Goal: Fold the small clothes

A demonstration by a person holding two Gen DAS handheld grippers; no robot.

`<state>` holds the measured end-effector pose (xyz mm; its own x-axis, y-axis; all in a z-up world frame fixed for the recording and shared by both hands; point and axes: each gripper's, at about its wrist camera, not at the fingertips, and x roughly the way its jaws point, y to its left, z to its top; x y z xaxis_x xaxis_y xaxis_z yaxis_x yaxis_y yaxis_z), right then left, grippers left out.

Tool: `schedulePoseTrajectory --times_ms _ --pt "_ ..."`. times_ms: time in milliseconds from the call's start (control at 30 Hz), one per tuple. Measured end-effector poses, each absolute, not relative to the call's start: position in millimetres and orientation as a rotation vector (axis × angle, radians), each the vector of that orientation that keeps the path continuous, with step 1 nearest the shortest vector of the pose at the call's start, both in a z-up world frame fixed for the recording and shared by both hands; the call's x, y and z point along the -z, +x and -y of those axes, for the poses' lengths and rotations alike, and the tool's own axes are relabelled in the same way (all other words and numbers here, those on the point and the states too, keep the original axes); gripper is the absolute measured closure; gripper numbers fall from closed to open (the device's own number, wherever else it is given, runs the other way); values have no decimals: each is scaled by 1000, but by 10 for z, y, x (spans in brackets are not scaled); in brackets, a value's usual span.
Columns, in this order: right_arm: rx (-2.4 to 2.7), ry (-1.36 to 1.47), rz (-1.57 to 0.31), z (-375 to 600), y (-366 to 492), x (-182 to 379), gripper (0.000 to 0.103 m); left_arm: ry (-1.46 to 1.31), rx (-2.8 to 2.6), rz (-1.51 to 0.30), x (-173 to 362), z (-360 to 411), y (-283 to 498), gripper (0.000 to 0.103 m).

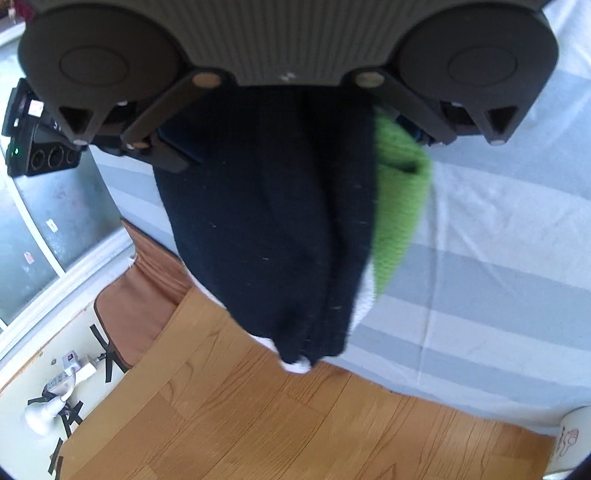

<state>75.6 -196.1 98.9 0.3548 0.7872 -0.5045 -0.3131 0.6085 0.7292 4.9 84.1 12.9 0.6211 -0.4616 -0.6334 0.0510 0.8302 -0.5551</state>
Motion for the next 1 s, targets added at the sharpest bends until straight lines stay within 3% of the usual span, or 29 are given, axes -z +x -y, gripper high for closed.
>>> schedulePoseTrajectory --times_ms 67,200,400,600,700,800,1000 --pt "-797 560 -931 1936 798 -1053 57 -487 276 -850 -162 -752 92 15" --pt "-803 482 -789 1975 946 -1259 63 -488 292 -822 -360 -664 396 26" --pt "-735 449 -639 2123 1673 -1309 63 -436 287 -755 -596 -373 1364 28" --pt "-608 462 -743 2284 2325 -865 59 -386 220 -824 -255 -52 2181 28" --pt "-594 495 -768 2314 2349 -799 53 -365 200 -801 -136 35 2202 20" --pt "-565 475 -769 2322 2263 -834 46 -358 170 -798 -163 57 2083 21" --pt "-484 443 -716 2496 1661 -1009 44 -262 28 -748 -373 87 1377 19"
